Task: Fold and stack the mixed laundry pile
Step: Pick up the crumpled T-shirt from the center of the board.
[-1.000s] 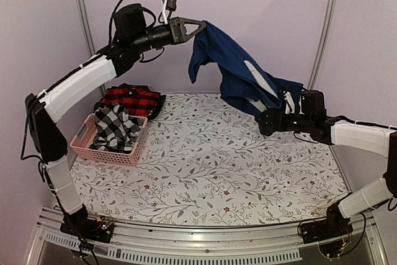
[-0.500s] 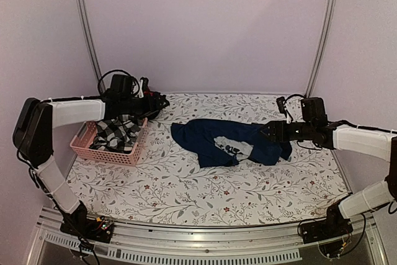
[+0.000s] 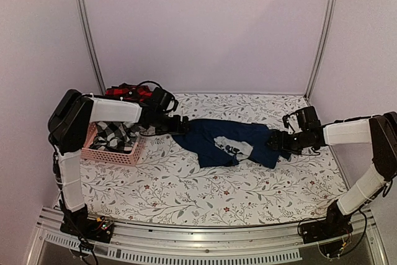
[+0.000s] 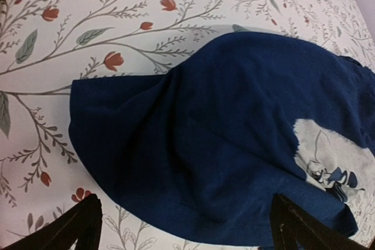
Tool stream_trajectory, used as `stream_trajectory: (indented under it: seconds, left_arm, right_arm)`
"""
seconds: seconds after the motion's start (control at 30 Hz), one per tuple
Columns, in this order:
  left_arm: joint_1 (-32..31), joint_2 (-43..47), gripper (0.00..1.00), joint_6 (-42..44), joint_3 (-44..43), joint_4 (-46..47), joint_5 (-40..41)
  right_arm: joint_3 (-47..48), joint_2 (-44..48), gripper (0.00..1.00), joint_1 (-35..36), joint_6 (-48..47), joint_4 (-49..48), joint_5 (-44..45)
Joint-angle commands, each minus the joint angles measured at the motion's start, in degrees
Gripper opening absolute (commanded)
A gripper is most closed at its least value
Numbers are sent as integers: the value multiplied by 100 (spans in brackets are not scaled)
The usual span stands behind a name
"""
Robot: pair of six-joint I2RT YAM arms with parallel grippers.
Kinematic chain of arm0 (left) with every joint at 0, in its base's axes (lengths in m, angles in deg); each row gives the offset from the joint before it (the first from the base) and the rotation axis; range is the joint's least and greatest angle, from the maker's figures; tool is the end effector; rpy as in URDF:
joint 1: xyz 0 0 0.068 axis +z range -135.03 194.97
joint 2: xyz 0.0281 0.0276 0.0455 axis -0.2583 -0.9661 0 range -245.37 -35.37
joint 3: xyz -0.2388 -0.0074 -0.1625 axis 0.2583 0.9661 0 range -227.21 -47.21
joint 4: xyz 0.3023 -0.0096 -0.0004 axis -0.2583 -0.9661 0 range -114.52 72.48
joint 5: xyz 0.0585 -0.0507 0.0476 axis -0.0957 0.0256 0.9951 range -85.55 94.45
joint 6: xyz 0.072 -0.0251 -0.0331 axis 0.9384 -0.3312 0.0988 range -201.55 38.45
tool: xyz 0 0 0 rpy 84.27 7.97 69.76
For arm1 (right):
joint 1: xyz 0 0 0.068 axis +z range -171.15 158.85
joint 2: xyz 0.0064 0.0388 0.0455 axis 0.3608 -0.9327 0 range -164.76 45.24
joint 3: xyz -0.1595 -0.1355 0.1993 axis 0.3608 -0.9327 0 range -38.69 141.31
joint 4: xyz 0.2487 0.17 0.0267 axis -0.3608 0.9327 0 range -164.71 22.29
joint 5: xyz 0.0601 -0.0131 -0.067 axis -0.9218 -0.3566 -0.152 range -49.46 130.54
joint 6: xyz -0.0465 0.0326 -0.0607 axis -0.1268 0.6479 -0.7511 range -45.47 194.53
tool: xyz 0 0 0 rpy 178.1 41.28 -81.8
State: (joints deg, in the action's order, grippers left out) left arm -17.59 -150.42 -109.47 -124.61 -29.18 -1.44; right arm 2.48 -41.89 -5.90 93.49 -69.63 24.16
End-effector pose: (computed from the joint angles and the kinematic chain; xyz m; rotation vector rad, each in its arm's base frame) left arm 0.4166 -0.2748 0.1283 0.1497 2.5120 -0.5817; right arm 0.3225 0.1091 0.1166 -0.0465 2.5098 0.6058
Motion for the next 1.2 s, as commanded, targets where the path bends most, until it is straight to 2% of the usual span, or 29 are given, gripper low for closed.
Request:
stream_trajectory:
  seconds: [0.0, 0.17, 0.37, 0.6, 0.67, 0.8, 0.9, 0.97, 1.1, 1.17]
  left_arm:
    - [51, -396, 100, -17, -505, -534, 834]
    - [175, -572, 98, 24, -714, -646, 1132]
    - [547, -708, 96, -9, -832, -426, 688]
    - [609, -1123, 96, 183, -1229, -508, 287]
    - [609, -1178, 95, 187, -1267, -516, 208]
    - [573, -1270, 91, 276, -1304, -529, -19]
    - [501, -1311, 85, 420, -1317, -526, -299]
    - [436, -1330, 77, 523, -1325, -523, -446]
    - [372, -1404, 52, 619, -1423, -508, -716]
    - [388, -1445, 39, 634, -1541, -498, -755]
  right_arm:
    - [316, -198, 99, -176, 233, 57, 496]
    - [583, 158, 99, -428, -62, -121, 368]
    - [734, 298, 99, -1142, -35, -434, -203]
    - [1069, -508, 99, -1349, 8, -674, -384]
    - [1293, -914, 99, -1348, -57, -301, -314]
    - [1276, -1646, 97, -1333, -135, -380, -738]
    - [1344, -1982, 97, -1236, -152, -366, -834]
    - [1405, -2048, 96, -1119, -227, -328, -900]
    - [1764, -2260, 91, -938, -390, -41, -1064]
    - [2048, -2438, 83, -906, -456, 118, -1226]
